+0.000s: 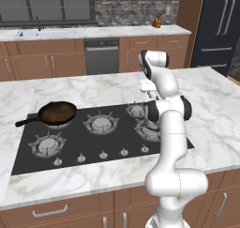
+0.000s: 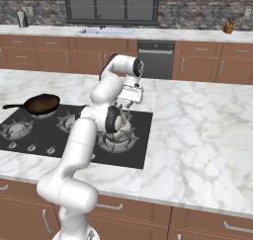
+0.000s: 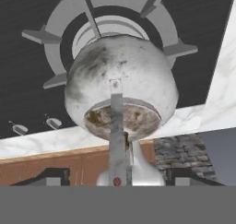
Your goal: Pick the kettle from the counter and place it on a stove burner. Then turn the burner on.
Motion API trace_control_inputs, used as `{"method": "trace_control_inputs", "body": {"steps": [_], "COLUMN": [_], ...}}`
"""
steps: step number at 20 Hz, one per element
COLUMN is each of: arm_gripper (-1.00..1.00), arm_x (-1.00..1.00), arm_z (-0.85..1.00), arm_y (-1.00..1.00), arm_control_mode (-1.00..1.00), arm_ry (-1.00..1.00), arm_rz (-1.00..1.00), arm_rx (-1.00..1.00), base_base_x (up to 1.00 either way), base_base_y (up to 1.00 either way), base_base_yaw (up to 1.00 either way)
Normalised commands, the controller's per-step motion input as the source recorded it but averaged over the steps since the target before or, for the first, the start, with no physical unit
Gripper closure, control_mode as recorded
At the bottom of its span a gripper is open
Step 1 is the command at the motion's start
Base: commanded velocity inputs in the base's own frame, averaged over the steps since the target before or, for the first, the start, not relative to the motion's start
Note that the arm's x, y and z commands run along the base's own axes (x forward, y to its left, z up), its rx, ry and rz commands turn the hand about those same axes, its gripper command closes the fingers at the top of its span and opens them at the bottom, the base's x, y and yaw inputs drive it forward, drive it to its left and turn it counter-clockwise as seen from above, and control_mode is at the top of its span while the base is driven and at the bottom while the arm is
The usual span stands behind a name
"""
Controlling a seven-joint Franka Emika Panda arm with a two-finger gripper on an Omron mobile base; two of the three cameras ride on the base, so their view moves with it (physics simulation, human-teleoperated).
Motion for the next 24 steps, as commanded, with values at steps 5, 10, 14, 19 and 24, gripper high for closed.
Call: {"method": "trace_control_inputs", "body": {"steps": [5,10,14,19,24], "arm_gripper": [-1.0,-1.0,-1.0,-1.0,-1.0], "arm_x": [-0.38,-0.99,-1.0,-0.98,-1.0], "arm_z": [0.57,0.15,-0.1,0.67,0.98], "arm_y": [0.05,0.27,0.44,0.29,0.09], "arm_control_mode": [-1.0,-1.0,-1.0,-1.0,-1.0], "arm_ry": [0.0,-0.07,-0.39,-0.67,-0.75], "arm_rz": [0.0,0.02,0.13,0.13,0.09], "arm_rx": [0.0,-0.04,-0.13,-0.04,0.0], "base_base_x": [0.0,0.0,0.0,0.0,0.0], "base_base_y": [0.0,0.0,0.0,0.0,0.0], "base_base_yaw": [0.0,0.0,0.0,0.0,0.0]}}
